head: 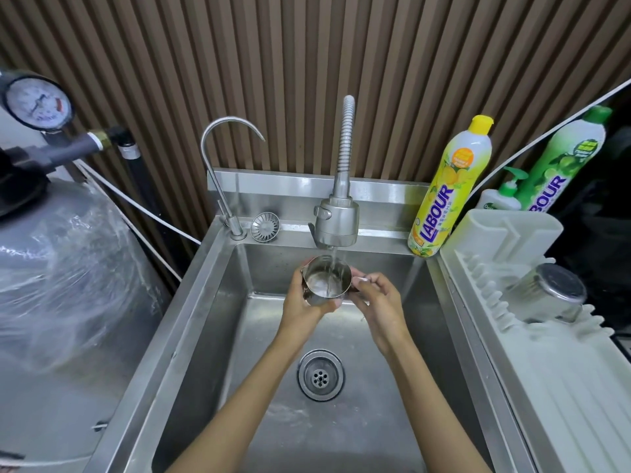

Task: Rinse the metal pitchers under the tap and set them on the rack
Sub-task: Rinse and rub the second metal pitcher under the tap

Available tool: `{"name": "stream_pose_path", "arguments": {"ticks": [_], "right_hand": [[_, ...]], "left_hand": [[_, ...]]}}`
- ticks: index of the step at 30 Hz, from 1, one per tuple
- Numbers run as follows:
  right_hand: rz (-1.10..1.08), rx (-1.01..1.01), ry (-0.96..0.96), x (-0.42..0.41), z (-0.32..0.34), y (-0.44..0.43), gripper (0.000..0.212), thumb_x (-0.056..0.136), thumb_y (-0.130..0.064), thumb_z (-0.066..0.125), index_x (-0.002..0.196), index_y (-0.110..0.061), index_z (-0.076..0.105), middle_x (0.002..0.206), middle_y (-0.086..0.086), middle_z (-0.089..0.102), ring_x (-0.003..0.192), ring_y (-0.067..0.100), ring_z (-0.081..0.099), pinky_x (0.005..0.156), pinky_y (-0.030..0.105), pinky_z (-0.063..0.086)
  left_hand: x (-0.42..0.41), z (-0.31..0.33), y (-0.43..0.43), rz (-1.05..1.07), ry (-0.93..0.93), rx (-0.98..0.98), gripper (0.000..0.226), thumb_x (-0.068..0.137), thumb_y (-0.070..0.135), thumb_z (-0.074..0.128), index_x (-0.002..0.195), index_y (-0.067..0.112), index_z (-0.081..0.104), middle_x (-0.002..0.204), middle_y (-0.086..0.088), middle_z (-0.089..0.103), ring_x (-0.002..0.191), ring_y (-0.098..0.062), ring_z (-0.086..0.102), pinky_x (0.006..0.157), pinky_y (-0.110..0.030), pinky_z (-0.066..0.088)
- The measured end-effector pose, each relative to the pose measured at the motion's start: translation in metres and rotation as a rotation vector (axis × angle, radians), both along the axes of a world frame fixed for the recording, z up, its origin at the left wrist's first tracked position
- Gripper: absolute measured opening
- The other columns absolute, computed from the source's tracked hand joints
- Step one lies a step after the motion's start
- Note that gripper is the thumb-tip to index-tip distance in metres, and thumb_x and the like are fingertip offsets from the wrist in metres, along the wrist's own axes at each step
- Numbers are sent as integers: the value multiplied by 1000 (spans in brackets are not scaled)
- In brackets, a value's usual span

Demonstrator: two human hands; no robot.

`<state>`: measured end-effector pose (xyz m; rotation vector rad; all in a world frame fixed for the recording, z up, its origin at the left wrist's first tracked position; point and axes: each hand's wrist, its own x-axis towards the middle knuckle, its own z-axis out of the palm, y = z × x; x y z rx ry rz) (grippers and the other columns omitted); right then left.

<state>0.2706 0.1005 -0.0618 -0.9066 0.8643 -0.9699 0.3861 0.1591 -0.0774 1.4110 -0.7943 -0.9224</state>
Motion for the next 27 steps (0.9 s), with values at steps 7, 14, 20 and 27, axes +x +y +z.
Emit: {"name": "stream_pose_path", "arguments": {"ticks": [7,14,20,27], "right_hand": [[-26,-87,82,-4,18,5,20,88,-3,58,73,-7,46,81,7,68,75,21,66,73,30,59],[-76,-194,216,-6,34,4,19,86,-13,64,75,-6,50,72,6,66,69,14,66,63,29,59],[-51,-181,202,-5,38,1,19,88,-15,61,77,-6,49,76,8,65,76,17,66,72,34,60],[64,-33,-247,4,34,4,16,92,-3,49,77,-8,46,97,19,61,89,29,63,73,29,57]], "left_hand": [[3,23,2,-12,-82,-66,74,56,16,76,122,30,46,117,7,61,113,-11,57,95,-21,44],[5,36,4,-45,-113,-106,57,59,26,78,104,49,51,104,19,67,101,2,62,84,-16,48],[7,50,2,-16,-372,-100,66,62,34,81,113,48,42,107,18,63,101,3,58,87,-11,43],[4,59,3,51,-572,-151,84,70,10,78,140,17,33,137,1,46,126,-12,43,103,-21,31]]}}
